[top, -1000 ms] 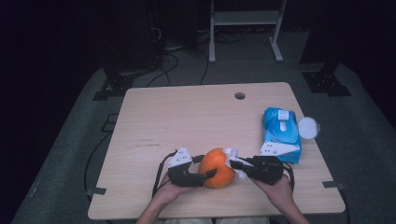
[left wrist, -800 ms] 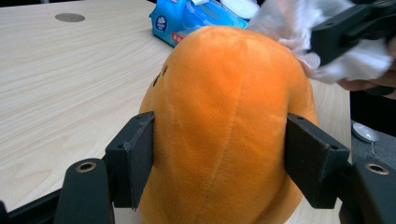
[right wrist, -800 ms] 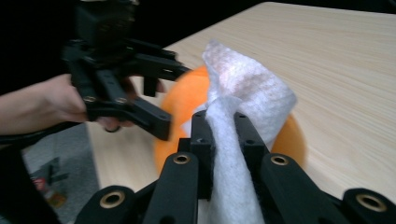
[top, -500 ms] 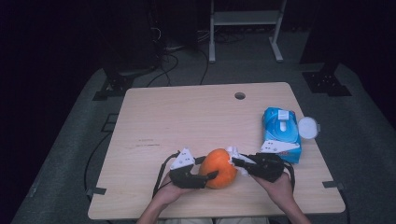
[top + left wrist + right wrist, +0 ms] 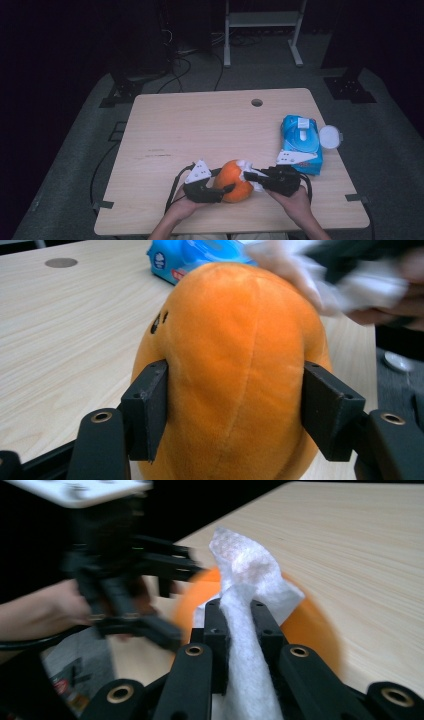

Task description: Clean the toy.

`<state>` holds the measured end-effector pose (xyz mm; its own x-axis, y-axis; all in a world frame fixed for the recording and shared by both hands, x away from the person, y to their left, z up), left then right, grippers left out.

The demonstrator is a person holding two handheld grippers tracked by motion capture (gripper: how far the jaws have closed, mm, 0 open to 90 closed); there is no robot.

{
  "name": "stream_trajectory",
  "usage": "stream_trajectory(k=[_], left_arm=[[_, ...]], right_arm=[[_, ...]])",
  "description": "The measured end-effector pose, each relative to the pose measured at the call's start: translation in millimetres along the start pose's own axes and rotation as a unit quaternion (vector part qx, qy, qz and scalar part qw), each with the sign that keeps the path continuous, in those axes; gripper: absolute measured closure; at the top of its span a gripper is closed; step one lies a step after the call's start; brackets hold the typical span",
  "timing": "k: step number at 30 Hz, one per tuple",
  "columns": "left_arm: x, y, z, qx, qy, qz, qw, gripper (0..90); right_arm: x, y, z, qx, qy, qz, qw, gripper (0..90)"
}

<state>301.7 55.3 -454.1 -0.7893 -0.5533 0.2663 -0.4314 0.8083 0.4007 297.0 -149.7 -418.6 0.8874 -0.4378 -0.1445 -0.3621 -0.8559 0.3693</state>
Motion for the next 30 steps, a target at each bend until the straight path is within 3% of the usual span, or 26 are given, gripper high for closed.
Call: stream_trajectory(k=[3,4,6,8,14,15,17,19,20,23,27,30], left_arm=[[1.1,0.1,-1.6,0.002,0.001,-0.006,1.0,34.3],[1.8,0.4,-2.2,0.005,-0.004,-0.001,1.0,32.3],[1.7,-0.2,-2.5,0.007,0.004,0.012,0.9999,24.5],[0.6,-2.9,-1.4,0.006,0.012,0.014,0.9998,20.4],[2.9,-3.1,-2.2,0.008,-0.005,-0.012,0.9999,35.8],[3.0,-2.6,-2.5,0.007,-0.004,-0.01,0.9999,36.4],[3.5,-0.4,-3.5,0.004,-0.005,-0.001,1.0,35.9],[3.4,-0.8,-2.9,0.0,0.009,0.026,0.9996,28.7],[3.0,-0.7,-2.7,-0.002,0.008,0.028,0.9996,24.5],[4.5,-4.5,-1.4,-0.003,-0.003,0.013,0.9999,21.2],[6.1,-4.7,-2.1,0.004,-0.022,-0.018,0.9996,35.4],[5.7,-3.6,-6.1,0.012,-0.009,-0.024,0.9996,38.4]], right_arm=[[-7.2,-2.5,-3.4,-0.015,0.037,0.023,0.999,80.4],[-4.7,-1.0,-3.5,-0.015,0.034,0.027,0.9989,80.4],[5.0,4.1,-1.4,-0.021,0.033,0.051,0.9979,80.4],[8.7,5.8,1.2,-0.017,0.021,0.049,0.9984,80.3],[-9.5,-3.8,-5.5,-0.02,0.052,0.037,0.9977,80.3],[-9.5,-4.3,-6.2,-0.022,0.06,0.043,0.997,80.4],[-3.7,-1.8,-5.1,-0.021,0.048,0.049,0.9975,80.4],[4.9,2.7,-2.0,-0.021,0.041,0.064,0.9969,80.4],[7.3,4.7,-0.4,-0.021,0.035,0.066,0.997,80.4],[5.0,3.4,-0.5,-0.025,0.045,0.076,0.9958,80.3],[1.1,0.3,-2.1,-0.024,0.048,0.074,0.9958,80.4],[-8.7,0.0,-7.2,-0.015,0.057,0.055,0.9968,80.4]])
Point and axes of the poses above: each handheld gripper's, and its own axes: y roughly backward along the jaws, z roughly out of its underside, x roughly to its right, the point moved 4 cm from there along -y, roughly forward along the jaws, and after that the axes turned 10 degrees about y, right-handed, at the moved point
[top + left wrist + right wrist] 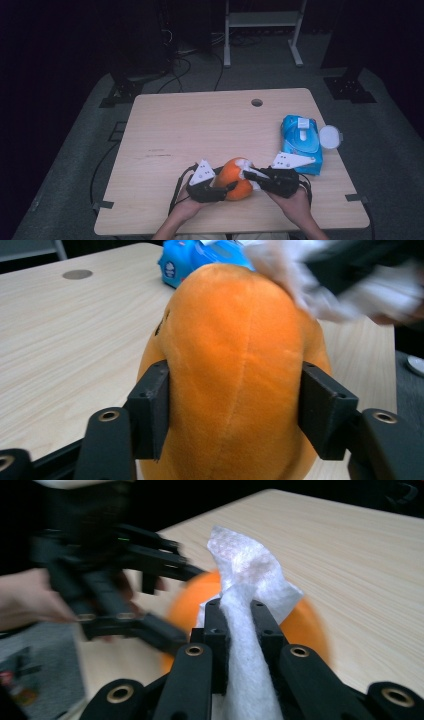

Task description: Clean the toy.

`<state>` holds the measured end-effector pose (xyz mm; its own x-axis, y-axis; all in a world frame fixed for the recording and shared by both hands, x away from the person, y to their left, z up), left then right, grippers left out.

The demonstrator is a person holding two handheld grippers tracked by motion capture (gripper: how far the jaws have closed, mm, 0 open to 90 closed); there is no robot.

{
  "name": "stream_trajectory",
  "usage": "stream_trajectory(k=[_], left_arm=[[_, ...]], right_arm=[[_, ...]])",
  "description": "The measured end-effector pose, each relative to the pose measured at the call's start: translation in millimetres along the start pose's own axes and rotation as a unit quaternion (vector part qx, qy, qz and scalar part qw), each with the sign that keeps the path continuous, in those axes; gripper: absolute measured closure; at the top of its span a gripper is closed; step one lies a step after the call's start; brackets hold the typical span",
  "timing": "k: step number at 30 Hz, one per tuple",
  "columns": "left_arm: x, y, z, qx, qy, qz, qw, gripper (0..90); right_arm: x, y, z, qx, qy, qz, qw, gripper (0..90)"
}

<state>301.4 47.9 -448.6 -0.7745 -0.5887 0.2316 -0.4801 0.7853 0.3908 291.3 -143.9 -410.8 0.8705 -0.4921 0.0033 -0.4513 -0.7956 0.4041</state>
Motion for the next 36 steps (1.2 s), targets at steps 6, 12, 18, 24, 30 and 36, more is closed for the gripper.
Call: stream_trajectory(k=[6,12,18,24,30,36], left_arm=[[-1.9,2.8,-1.0,-0.001,0.008,0.004,1.0,33.9],[1.5,-4.0,4.3,-0.007,-0.002,-0.014,0.9999,26.0],[8.0,-5.8,1.9,-0.007,-0.022,-0.011,0.9997,34.2],[10.3,-7.9,4.2,-0.013,-0.028,-0.007,0.9995,26.2],[15.2,-9.6,7.3,-0.017,-0.051,-0.018,0.9984,37.8],[15.4,-9.2,6.5,-0.014,-0.05,-0.008,0.9986,36.9]], right_arm=[[12.8,-1.0,7.8,-0.01,-0.011,0.017,0.9997,80.4],[5.6,-3.7,5.5,-0.02,0.007,0.022,0.9995,80.4],[2.3,-1.7,1.3,-0.011,0.002,0.017,0.9998,80.4],[7.5,-4.6,3.1,-0.017,0.013,0.028,0.9994,80.5],[-8.7,-7.6,-3.0,-0.019,0.035,0.022,0.9989,80.4],[7.7,-0.6,0.2,-0.015,0.011,0.037,0.9991,80.5]])
Point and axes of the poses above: each handheld gripper's, and its own axes: y roughly backward along the jaws, z roughly out of its underside, x roughly to its right, the point moved 4 cm from there along -y, roughly forward along the jaws, and after that the axes turned 10 degrees about y, right-handed, at the moved point
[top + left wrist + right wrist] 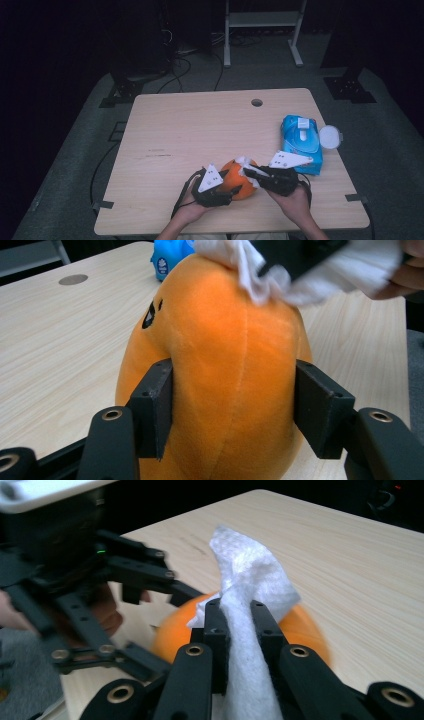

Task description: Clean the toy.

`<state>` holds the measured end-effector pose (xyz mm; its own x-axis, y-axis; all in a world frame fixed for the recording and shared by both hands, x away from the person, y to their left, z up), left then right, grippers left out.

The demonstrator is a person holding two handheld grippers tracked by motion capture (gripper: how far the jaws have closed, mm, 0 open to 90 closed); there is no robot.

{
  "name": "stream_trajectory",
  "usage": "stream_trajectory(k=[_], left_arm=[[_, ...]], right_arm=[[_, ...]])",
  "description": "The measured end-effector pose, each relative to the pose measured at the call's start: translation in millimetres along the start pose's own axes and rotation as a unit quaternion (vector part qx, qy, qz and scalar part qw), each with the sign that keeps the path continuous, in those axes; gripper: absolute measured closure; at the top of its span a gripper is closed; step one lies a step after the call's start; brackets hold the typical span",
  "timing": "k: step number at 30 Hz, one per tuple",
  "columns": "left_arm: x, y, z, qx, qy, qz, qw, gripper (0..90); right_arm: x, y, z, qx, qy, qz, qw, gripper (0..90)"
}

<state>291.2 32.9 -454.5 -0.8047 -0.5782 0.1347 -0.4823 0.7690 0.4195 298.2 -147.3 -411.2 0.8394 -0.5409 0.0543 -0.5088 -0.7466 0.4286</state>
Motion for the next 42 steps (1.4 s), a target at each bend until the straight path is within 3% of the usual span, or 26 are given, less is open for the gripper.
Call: stream_trajectory(k=[3,4,6,8,10,12,15,17,20,21,23,26,28,29,31,32,33,34,35,37,39,40,42], left_arm=[[-5.0,1.0,-3.8,0.005,0.025,-0.003,0.9997,22.8],[-5.2,0.3,-3.4,0.004,0.024,-0.002,0.9997,21.8],[-3.4,-0.8,-1.2,0.004,0.015,-0.002,0.9999,29.3],[-3.4,-0.3,-0.3,0.004,0.014,-0.002,0.9999,34.7],[-4.0,0.2,0.3,0.004,0.016,0.001,0.9999,37.0],[-4.9,1.0,1.4,0.0,0.015,0.007,0.9999,37.3],[-5.7,3.0,3.5,-0.004,0.005,0.014,0.9999,37.4],[-5.9,3.1,4.4,-0.005,0.005,0.02,0.9998,38.1],[-3.1,2.3,4.8,-0.01,-0.011,0.025,0.9996,39.2],[-1.9,2.3,5.2,-0.012,-0.016,0.027,0.9994,39.1],[-1.1,3.3,5.5,-0.008,-0.016,0.03,0.9994,37.9],[-4.2,3.6,1.7,0.006,0.003,0.032,0.9995,23.5],[-7.8,-1.3,2.4,-0.003,0.011,0.021,0.9997,11.7],[-7.6,-4.8,5.0,-0.009,0.013,0.026,0.9995,12.7],[-4.5,-4.6,4.1,-0.002,-0.003,0.017,0.9998,27.2],[-2.8,-1.9,-0.1,-0.003,-0.001,0.013,0.9999,33.4],[-0.9,4.5,-6.8,0.001,0.013,0.022,0.9997,38.9],[0.0,9.0,-10.2,0.004,0.018,0.027,0.9994,42.0],[1.1,15.1,-14.7,0.011,0.022,0.027,0.9993,42.4],[2.7,17.1,-15.9,0.009,0.023,0.023,0.9994,41.5],[3.6,10.0,-11.5,-0.006,0.013,0.003,0.9999,38.4],[3.7,7.2,-10.4,-0.005,0.015,0.0,0.9999,37.1],[3.5,5.1,-11.0,0.001,0.018,-0.012,0.9998,32.9]], right_arm=[[-5.8,-0.3,-0.3,-0.003,0.004,-0.006,1.0,80.5],[-10.6,-2.4,-2.3,-0.002,0.007,-0.014,0.9999,80.4],[-20.0,-9.0,-6.2,-0.007,0.026,-0.019,0.9994,80.4],[-17.0,-10.8,-6.5,-0.008,0.029,-0.017,0.9994,80.5],[-6.6,-6.7,-3.5,-0.001,0.009,-0.014,0.9999,80.5],[11.3,0.4,5.1,0.001,-0.013,0.008,0.9999,80.4],[24.8,5.1,17.1,-0.006,-0.037,0.022,0.999,80.4],[20.7,5.7,15.1,0.0,-0.045,0.014,0.9989,80.5],[6.3,2.1,0.5,0.015,-0.022,-0.011,0.9996,80.4],[3.3,-1.0,-3.5,0.012,-0.008,-0.009,0.9999,80.4],[7.1,-3.3,-1.9,0.007,-0.01,-0.007,0.9999,80.3],[21.7,0.3,11.1,0.001,-0.037,0.003,0.9993,80.3],[24.6,4.7,13.9,0.003,-0.051,0.002,0.9987,80.4],[22.0,5.9,11.7,0.006,-0.052,-0.002,0.9986,80.4],[9.7,5.4,2.5,0.014,-0.033,-0.015,0.9992,80.3],[1.7,4.0,-2.4,0.018,-0.022,-0.027,0.9992,80.3],[-5.8,1.9,-6.4,0.019,-0.007,-0.032,0.9993,80.3],[-10.7,0.4,-9.1,0.017,0.016,-0.021,0.9995,80.4],[-9.8,0.9,-9.5,0.019,0.02,-0.015,0.9995,80.4],[6.0,2.0,-2.1,0.013,-0.007,0.008,0.9999,80.4],[15.4,-1.0,9.7,0.01,-0.049,0.004,0.9988,80.4],[13.4,-2.1,12.7,0.009,-0.052,0.004,0.9986,80.3],[2.2,-1.7,6.9,0.013,-0.027,0.0,0.9995,80.3]])
Point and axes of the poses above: each handheld gripper's, and its own axes: y roughly backward along the jaws, z roughly out of its underside, x roughly to its right, the point moved 4 cm from there along -y, roughly forward along the jaws, and after that the axes turned 10 degrees about y, right-handed, at the moved point
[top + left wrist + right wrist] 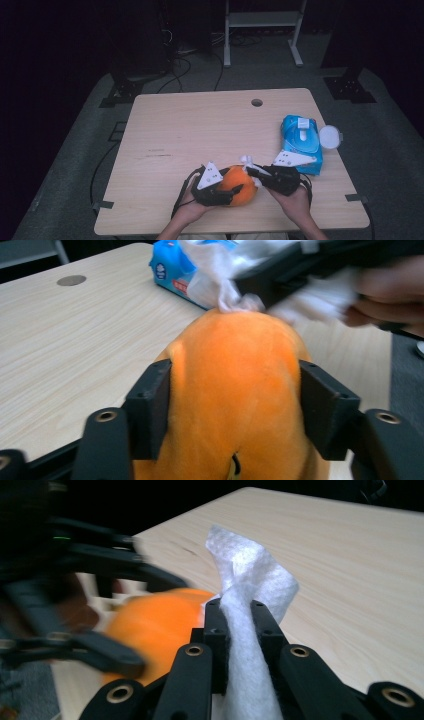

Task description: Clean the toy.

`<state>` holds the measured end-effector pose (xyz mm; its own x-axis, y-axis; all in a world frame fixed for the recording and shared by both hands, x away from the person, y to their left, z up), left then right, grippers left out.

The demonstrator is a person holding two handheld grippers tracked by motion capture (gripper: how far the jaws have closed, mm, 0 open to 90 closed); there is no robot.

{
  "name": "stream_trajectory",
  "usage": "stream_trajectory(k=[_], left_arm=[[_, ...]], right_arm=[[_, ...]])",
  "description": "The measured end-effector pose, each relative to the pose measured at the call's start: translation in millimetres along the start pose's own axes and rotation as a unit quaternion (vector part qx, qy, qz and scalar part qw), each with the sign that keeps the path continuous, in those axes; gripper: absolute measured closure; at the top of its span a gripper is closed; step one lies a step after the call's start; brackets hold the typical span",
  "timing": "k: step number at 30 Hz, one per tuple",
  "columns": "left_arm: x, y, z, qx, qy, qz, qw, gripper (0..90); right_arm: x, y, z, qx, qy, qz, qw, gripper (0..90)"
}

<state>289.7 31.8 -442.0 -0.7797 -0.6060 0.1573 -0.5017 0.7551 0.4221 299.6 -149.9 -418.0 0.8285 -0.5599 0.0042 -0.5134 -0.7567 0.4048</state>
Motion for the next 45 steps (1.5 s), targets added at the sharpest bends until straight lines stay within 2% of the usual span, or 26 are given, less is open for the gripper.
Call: stream_trajectory(k=[2,4,6,8,11,13,15,17,18,19,20,21,24,27,28,30,31,32,34,36,37,39,41,42,45], left_arm=[[-1.0,2.0,-0.2,0.006,0.004,0.009,0.9999,25.0],[-2.8,3.9,1.6,0.006,0.005,0.024,0.9997,16.4],[-6.7,2.8,8.0,-0.016,-0.004,0.037,0.9992,10.5],[-9.1,1.3,11.3,-0.017,-0.006,0.037,0.9991,14.2],[-8.7,3.2,7.8,-0.011,-0.018,0.022,0.9995,31.6],[-6.7,5.4,2.1,0.004,-0.011,0.017,0.9998,37.4],[-6.1,9.4,-2.1,0.007,-0.018,0.015,0.9997,37.4],[-7.0,10.2,-0.7,0.004,-0.019,0.018,0.9997,34.8],[-9.0,10.4,0.5,0.0,-0.014,0.027,0.9995,31.8],[-10.4,10.5,0.5,0.0,-0.006,0.033,0.9994,27.0],[-13.1,11.0,0.4,-0.001,0.0,0.039,0.9992,23.6],[-16.6,11.2,1.0,-0.005,0.008,0.044,0.999,19.9],[-23.5,9.9,5.7,-0.013,0.02,0.037,0.999,17.5],[-20.3,7.1,7.5,-0.007,0.007,0.028,0.9995,30.7],[-17.1,6.0,6.0,-0.003,0.002,0.026,0.9996,33.2],[-11.2,6.3,2.0,0.004,-0.002,0.033,0.9995,34.9],[-10.0,7.1,1.6,0.002,-0.004,0.034,0.9994,34.0],[-11.7,8.4,1.9,0.001,0.0,0.04,0.9992,31.9],[-15.7,9.0,2.7,0.004,0.016,0.05,0.9986,25.2],[-18.9,8.5,3.5,0.002,0.029,0.066,0.9974,18.5],[-20.1,8.2,4.5,0.002,0.029,0.067,0.9973,16.3],[-22.0,6.7,8.3,-0.004,0.024,0.066,0.9975,13.9],[-22.7,5.0,11.6,-0.007,0.016,0.06,0.9981,16.4],[-22.5,5.8,11.7,-0.007,0.004,0.05,0.9987,23.3],[-19.1,8.6,6.6,0.008,-0.001,0.037,0.9993,35.2]], right_arm=[[-6.2,-0.5,-4.1,0.002,0.014,-0.006,0.9999,80.3],[-1.6,-3.4,2.0,-0.004,0.005,-0.006,1.0,80.3],[7.8,-5.2,10.9,-0.011,-0.013,0.003,0.9998,80.3],[12.8,-2.6,12.2,-0.006,-0.031,-0.004,0.9995,80.3],[-0.6,-0.3,2.4,0.002,-0.013,-0.013,0.9998,80.3],[-13.8,-0.9,-6.4,0.014,0.003,-0.03,0.9994,80.3],[-15.1,-2.1,-8.8,0.015,0.012,-0.027,0.9994,80.3],[-4.6,-3.9,-1.5,0.007,-0.005,-0.019,0.9998,80.3],[0.0,-5.7,3.5,0.0,-0.008,-0.014,0.9999,80.3],[6.2,-8.2,11.5,-0.004,-0.027,-0.02,0.9994,80.3],[8.7,-9.4,14.7,-0.006,-0.036,-0.021,0.9991,80.3],[10.4,-10.4,16.5,-0.007,-0.037,-0.019,0.9991,80.3],[9.2,-9.0,12.5,-0.008,-0.029,-0.013,0.9994,80.3],[-4.6,-6.0,1.2,0.005,-0.014,-0.024,0.9996,80.3],[-11.4,-5.9,-3.7,0.012,-0.003,-0.033,0.9994,80.3],[-20.9,-9.3,-8.5,0.008,0.018,-0.038,0.9991,80.3],[-21.5,-11.9,-7.1,0.001,0.024,-0.032,0.9992,80.3],[-18.3,-13.5,-3.8,-0.002,0.02,-0.032,0.9993,80.3],[-6.6,-13.8,4.9,-0.008,-0.001,-0.026,0.9996,80.3],[-0.8,-12.5,7.6,-0.007,-0.013,-0.023,0.9996,80.3],[0.5,-11.9,7.7,-0.008,-0.007,-0.016,0.9998,80.3],[2.3,-10.5,8.2,-0.01,-0.01,-0.012,0.9998,80.3],[2.6,-10.6,8.3,-0.011,-0.009,-0.013,0.9998,80.3],[1.3,-10.3,6.6,-0.008,-0.01,-0.014,0.9998,80.3],[-8.5,-5.4,-3.3,0.011,-0.003,-0.025,0.9996,80.3]])
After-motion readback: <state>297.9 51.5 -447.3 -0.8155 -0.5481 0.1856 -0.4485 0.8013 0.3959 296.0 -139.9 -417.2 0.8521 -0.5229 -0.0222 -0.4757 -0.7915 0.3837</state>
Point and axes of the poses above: each handheld gripper's, and its own axes: y roughly backward along the jaws, z roughly out of its underside, x roughly to its right, the point moved 4 cm from there along -y, roughly forward along the jaws, and after that the axes turned 10 degrees about y, right-handed, at the moved point
